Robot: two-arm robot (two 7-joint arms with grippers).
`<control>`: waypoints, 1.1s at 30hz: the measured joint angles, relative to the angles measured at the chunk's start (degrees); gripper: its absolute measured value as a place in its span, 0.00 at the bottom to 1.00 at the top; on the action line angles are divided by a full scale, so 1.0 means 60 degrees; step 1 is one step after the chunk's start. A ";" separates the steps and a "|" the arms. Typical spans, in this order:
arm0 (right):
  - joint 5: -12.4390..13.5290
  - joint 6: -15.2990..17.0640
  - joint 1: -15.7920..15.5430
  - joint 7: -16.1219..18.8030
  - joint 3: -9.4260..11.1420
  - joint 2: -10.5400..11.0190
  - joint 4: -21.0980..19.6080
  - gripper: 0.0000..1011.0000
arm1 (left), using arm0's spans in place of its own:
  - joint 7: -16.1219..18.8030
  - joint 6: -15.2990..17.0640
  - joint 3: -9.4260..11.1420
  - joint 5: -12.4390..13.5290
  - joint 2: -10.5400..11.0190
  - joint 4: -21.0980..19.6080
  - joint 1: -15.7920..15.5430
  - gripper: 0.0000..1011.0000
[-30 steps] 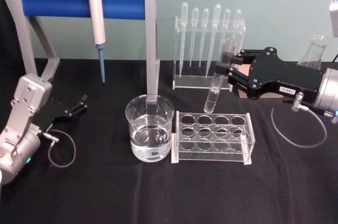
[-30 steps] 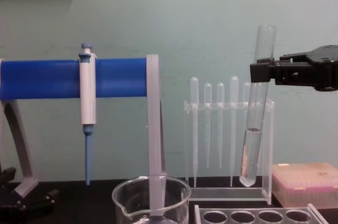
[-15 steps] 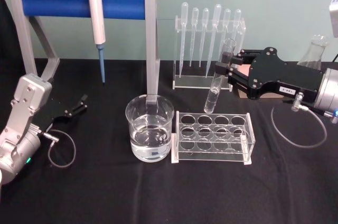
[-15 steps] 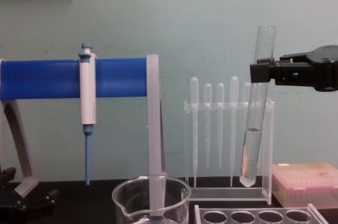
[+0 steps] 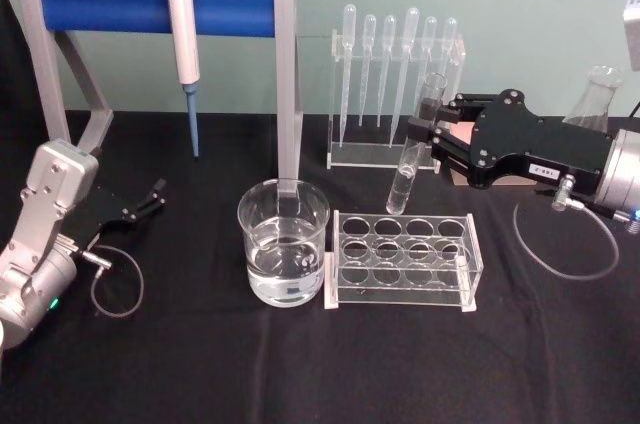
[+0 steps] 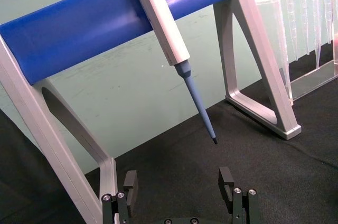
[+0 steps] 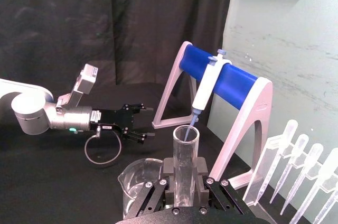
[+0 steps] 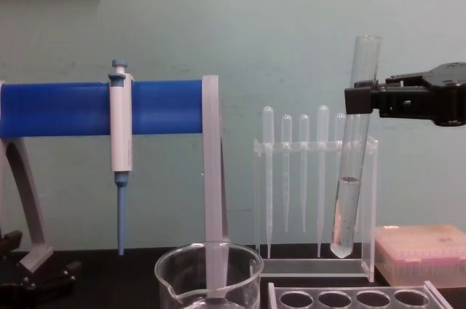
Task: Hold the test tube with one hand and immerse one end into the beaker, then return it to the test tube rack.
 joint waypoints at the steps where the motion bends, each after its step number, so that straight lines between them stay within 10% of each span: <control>1: 0.0000 0.0000 0.0000 0.0000 0.0001 0.0000 0.0000 0.24 | 0.0000 0.0000 0.0000 0.0000 0.0000 0.0000 0.0000 0.99; 33: 0.0001 0.0000 0.0000 0.0000 0.0000 0.0000 0.0000 0.24 | 0.0000 0.0000 0.0000 0.0001 0.0000 0.0000 0.0001 0.99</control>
